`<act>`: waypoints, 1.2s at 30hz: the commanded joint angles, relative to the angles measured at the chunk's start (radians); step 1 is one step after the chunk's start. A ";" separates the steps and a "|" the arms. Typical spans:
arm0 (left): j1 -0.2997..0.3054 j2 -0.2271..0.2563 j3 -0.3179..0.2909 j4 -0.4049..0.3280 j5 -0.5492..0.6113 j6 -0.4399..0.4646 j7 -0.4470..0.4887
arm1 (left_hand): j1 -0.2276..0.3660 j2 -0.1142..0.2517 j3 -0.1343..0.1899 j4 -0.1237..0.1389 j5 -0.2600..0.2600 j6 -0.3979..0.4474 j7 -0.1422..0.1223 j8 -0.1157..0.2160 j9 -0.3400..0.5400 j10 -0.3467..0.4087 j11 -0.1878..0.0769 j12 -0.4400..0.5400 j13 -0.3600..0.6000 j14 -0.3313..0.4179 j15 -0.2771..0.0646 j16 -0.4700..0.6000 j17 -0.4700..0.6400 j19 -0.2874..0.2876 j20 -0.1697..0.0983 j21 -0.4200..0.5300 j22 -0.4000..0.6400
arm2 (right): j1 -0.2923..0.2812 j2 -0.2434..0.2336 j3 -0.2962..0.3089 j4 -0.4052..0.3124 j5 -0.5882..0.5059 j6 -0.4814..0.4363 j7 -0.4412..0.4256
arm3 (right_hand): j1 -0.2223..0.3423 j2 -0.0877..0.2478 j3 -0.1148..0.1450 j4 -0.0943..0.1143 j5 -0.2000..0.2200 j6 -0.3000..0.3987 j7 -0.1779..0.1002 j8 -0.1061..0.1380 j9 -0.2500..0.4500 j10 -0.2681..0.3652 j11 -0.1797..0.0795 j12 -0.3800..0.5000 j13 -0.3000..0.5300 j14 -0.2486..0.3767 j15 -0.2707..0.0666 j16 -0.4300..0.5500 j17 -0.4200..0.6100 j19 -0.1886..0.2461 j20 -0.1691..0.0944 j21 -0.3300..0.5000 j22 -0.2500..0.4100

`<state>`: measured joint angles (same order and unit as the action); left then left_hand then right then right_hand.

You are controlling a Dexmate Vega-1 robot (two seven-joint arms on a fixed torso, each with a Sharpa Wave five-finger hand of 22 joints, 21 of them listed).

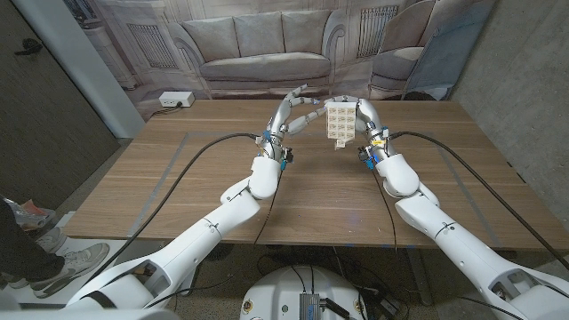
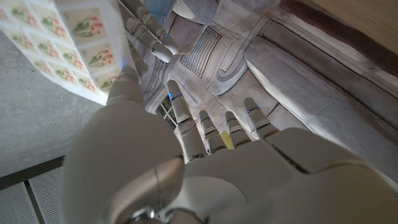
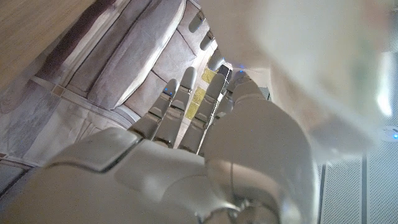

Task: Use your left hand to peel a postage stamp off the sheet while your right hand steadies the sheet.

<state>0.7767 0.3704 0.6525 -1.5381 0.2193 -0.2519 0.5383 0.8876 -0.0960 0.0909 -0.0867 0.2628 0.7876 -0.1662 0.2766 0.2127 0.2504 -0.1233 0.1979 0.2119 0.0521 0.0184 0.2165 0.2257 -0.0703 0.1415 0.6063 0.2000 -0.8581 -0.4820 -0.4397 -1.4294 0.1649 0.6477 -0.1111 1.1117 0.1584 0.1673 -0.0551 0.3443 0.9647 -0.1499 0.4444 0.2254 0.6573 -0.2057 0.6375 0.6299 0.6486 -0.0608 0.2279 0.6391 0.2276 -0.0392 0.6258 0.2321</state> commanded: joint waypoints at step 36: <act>0.009 -0.029 -0.041 0.085 -0.036 -0.218 -0.065 | 0.074 0.085 -0.016 -0.002 0.025 0.079 0.008 0.090 0.026 0.041 -0.034 0.037 0.002 0.045 -0.048 0.023 0.007 0.040 -0.030 0.018 0.005 | 0.036 0.102 -0.010 0.168 0.162 0.103 0.066 | -0.006 0.000 0.013 0.002 0.008 0.031 0.013 0.082 0.301 0.007 0.004 0.008 0.006 0.013 -0.176 -0.003 0.002 0.005 -0.093 0.025 -0.008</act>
<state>0.7759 0.3594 0.6239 -1.4625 0.1710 -0.4693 0.4491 0.9689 -0.0142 0.0787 -0.0909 0.2902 0.8490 -0.1643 0.3591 0.2374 0.2788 -0.1544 0.2357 0.2137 0.0891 -0.0317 0.2398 0.2304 -0.0345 0.1058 0.6152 0.2026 -0.8279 -0.3919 -0.4472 -1.2870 0.3199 0.7230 -0.0648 1.0997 0.1534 0.1759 -0.0524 0.3466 0.9716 -0.1570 0.4628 0.2258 0.6540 -0.2025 0.6413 0.6327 0.6543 -0.0627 0.2279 0.6392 0.2278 -0.0392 0.6412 0.2229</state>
